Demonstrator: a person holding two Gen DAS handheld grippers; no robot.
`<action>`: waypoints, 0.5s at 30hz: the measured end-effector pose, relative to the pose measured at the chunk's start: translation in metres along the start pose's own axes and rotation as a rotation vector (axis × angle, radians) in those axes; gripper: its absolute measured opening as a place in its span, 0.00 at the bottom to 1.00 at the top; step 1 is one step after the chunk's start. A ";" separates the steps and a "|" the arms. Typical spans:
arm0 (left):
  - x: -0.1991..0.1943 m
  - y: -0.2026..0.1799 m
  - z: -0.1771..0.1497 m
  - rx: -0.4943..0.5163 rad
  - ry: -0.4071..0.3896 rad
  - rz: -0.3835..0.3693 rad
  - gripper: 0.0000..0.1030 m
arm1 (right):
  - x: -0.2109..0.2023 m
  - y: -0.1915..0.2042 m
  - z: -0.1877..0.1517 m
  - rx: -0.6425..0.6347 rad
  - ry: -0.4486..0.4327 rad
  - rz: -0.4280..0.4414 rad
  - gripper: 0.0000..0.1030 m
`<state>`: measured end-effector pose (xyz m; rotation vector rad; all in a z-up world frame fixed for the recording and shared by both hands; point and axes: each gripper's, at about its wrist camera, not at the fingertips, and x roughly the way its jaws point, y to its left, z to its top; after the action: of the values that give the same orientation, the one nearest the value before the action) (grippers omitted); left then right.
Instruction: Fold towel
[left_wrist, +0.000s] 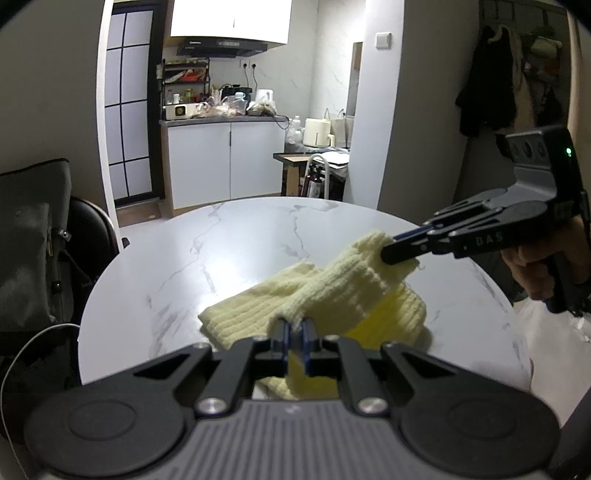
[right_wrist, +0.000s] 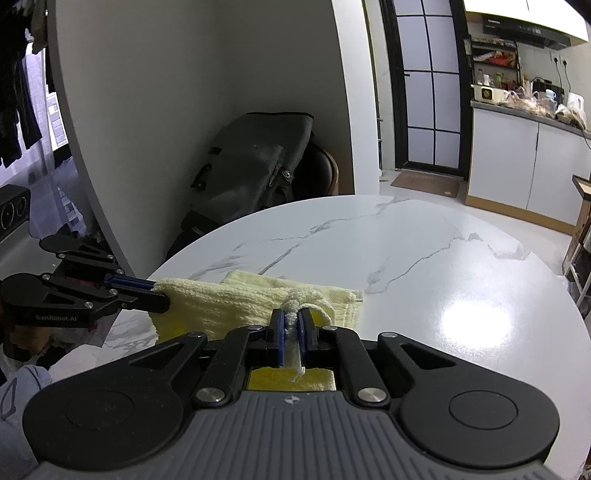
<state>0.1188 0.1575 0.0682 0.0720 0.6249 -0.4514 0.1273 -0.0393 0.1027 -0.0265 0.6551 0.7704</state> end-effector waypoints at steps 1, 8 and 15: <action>0.001 0.001 0.000 -0.003 0.001 -0.001 0.08 | 0.001 -0.001 0.000 0.001 0.002 -0.002 0.09; 0.012 0.005 0.001 -0.017 0.028 0.007 0.08 | 0.015 -0.012 -0.006 0.046 0.028 -0.003 0.09; 0.023 0.011 0.001 -0.030 0.042 0.038 0.13 | 0.030 -0.028 -0.010 0.121 0.055 0.007 0.11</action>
<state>0.1404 0.1586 0.0552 0.0652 0.6699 -0.4047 0.1560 -0.0435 0.0720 0.0656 0.7539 0.7374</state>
